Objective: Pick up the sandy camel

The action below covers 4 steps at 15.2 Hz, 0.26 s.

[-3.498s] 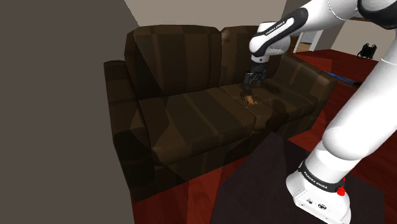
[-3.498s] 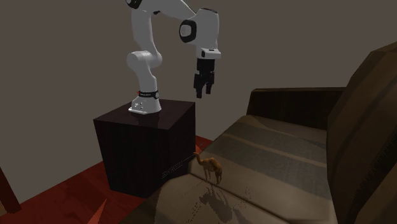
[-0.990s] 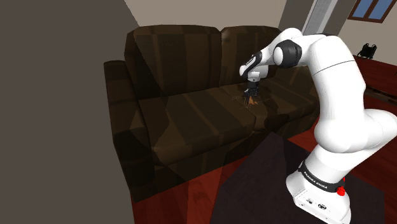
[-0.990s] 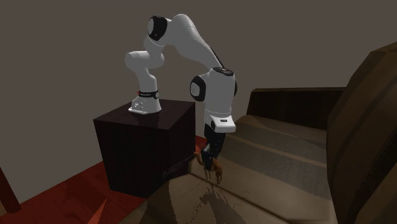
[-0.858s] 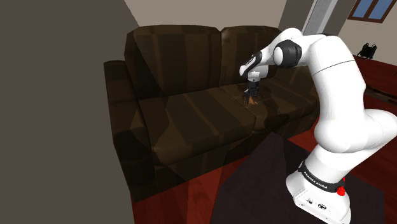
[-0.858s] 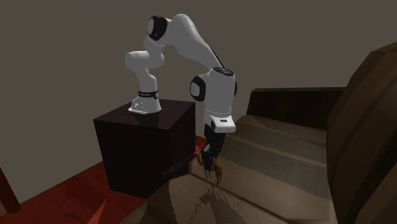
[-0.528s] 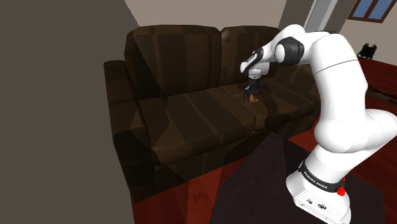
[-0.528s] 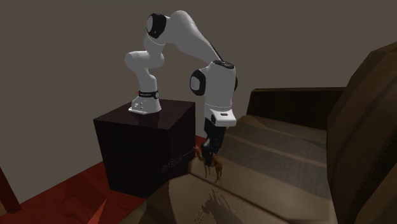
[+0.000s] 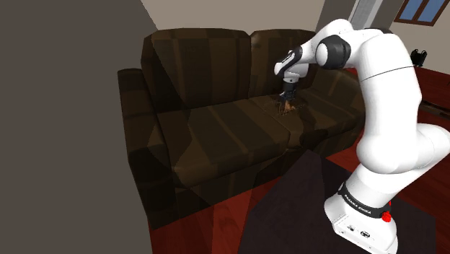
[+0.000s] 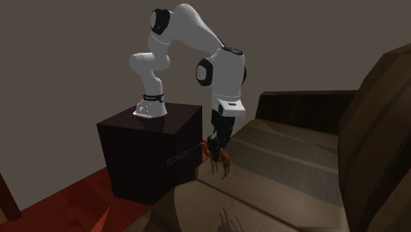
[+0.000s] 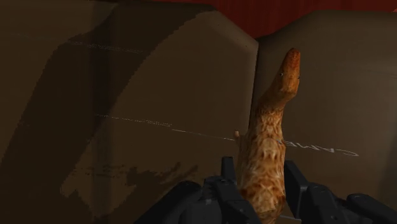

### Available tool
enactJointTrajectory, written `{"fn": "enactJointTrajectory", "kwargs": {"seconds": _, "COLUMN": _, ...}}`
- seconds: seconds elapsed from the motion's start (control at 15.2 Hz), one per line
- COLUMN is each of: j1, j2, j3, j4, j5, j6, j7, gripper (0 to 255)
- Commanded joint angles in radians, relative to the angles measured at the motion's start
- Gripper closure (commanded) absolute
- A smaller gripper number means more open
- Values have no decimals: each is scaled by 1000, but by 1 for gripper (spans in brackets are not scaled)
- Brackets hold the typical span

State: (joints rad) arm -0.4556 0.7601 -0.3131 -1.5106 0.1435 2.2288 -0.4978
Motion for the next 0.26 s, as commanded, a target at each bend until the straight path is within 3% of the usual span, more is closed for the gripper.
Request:
{"fn": "enactJointTrajectory", "kwargs": {"seconds": 0.0, "j1": 2, "j2": -13, "j3": -3, "j4": 4, "j5": -3, "j6": -17, "j7": 2, "gripper": 255}}
{"fn": "enactJointTrajectory", "kwargs": {"seconds": 0.2, "j1": 4, "j2": -22, "j3": -5, "j4": 5, "j5": -5, "j6": -27, "j7": 2, "gripper": 255}}
